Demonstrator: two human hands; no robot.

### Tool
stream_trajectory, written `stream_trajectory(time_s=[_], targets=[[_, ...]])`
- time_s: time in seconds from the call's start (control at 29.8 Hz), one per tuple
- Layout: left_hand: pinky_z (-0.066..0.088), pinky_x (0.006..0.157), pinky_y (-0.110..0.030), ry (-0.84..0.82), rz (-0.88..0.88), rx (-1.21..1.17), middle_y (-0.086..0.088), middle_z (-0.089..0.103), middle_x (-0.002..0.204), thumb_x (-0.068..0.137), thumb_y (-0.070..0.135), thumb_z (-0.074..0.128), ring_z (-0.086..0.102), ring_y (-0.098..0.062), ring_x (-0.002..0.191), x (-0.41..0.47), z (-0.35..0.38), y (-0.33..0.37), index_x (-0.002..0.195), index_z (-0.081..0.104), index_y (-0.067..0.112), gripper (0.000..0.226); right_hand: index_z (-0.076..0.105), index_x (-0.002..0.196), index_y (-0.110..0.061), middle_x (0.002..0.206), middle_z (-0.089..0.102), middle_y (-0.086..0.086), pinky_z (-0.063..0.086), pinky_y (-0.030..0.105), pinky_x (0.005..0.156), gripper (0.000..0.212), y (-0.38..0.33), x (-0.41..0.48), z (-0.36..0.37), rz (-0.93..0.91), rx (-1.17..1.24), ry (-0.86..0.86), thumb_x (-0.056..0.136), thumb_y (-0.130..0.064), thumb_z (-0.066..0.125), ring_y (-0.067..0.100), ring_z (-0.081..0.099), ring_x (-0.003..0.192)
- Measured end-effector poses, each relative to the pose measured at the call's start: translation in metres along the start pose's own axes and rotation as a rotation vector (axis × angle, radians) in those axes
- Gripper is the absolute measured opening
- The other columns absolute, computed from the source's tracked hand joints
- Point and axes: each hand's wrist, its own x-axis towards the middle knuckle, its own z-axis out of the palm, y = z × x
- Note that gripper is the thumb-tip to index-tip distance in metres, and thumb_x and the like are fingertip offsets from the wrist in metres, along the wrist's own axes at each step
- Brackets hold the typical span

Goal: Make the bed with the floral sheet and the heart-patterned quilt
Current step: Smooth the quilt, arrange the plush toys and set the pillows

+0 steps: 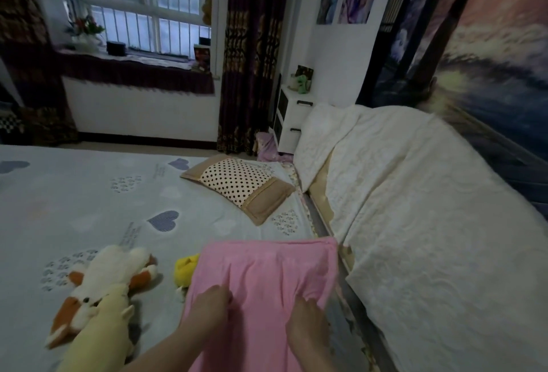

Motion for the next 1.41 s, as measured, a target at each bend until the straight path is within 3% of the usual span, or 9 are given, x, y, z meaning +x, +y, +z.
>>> stream_trajectory(time_s=[0.07,0.13,0.23,0.37,0.7,1.11,1.41], targets=[[0.037,0.09,-0.035,0.049,0.037,-0.005,0.002,0.051,0.096,0.092,0.032,0.052,0.054,-0.03,0.115,0.009,-0.013,0.008,0.116,0.061,0.015,0.031,0.045,0.141,-0.019,0.135,0.05,0.006,0.044,0.037,0.099,0.048,0.0,0.007,-0.014,0.003,0.014,0.015,0.096,-0.006,0.034,0.026,0.052,0.126],[0.038,0.09,-0.037,0.072,0.039,-0.007,-0.008,0.058,0.113,0.09,0.032,0.051,0.055,-0.032,0.115,0.014,-0.026,0.016,0.116,0.062,0.013,0.035,0.045,0.14,-0.018,0.135,0.049,0.007,0.044,0.037,0.099,0.047,0.0,0.012,-0.023,0.0,0.031,0.035,0.096,-0.007,0.034,0.027,0.051,0.126],[0.037,0.093,-0.035,0.065,0.016,0.065,-0.009,0.054,0.126,0.096,0.028,0.051,0.052,-0.03,0.119,0.012,-0.034,0.022,0.122,0.058,0.015,0.03,0.044,0.141,-0.017,0.135,0.049,0.009,0.044,0.036,0.099,0.047,0.0,0.009,-0.028,-0.01,0.039,0.039,0.096,-0.006,0.035,0.028,0.051,0.125],[0.038,0.093,-0.036,0.062,0.005,0.097,-0.008,0.052,0.115,0.096,0.028,0.052,0.053,-0.03,0.118,0.005,-0.032,0.022,0.12,0.059,0.015,0.028,0.046,0.139,-0.017,0.134,0.049,0.009,0.044,0.037,0.099,0.045,0.001,0.004,-0.026,-0.019,0.052,0.044,0.096,-0.006,0.037,0.028,0.051,0.123],[0.039,0.095,-0.036,0.083,0.001,0.057,-0.013,0.056,0.128,0.096,0.027,0.054,0.053,-0.031,0.119,-0.006,-0.036,0.025,0.123,0.061,0.013,0.031,0.049,0.135,-0.013,0.134,0.05,0.012,0.045,0.037,0.097,0.042,0.001,-0.005,-0.026,-0.016,0.058,0.046,0.096,-0.006,0.037,0.031,0.052,0.123],[0.039,0.097,-0.034,0.076,-0.042,-0.015,-0.016,0.057,0.131,0.094,0.024,0.06,0.054,-0.032,0.121,-0.019,-0.029,0.026,0.128,0.06,0.013,0.036,0.051,0.135,-0.011,0.132,0.052,0.015,0.045,0.039,0.097,0.041,0.005,-0.018,-0.022,-0.01,0.041,0.056,0.096,-0.005,0.04,0.034,0.054,0.122],[0.042,0.089,-0.033,0.091,-0.039,-0.011,-0.014,0.06,0.127,0.093,0.023,0.06,0.056,-0.032,0.118,-0.02,-0.034,0.037,0.122,0.065,0.013,0.031,0.05,0.137,-0.011,0.134,0.052,0.014,0.045,0.037,0.098,0.043,0.008,-0.018,-0.037,-0.02,-0.015,0.056,0.095,-0.006,0.042,0.033,0.052,0.124]])
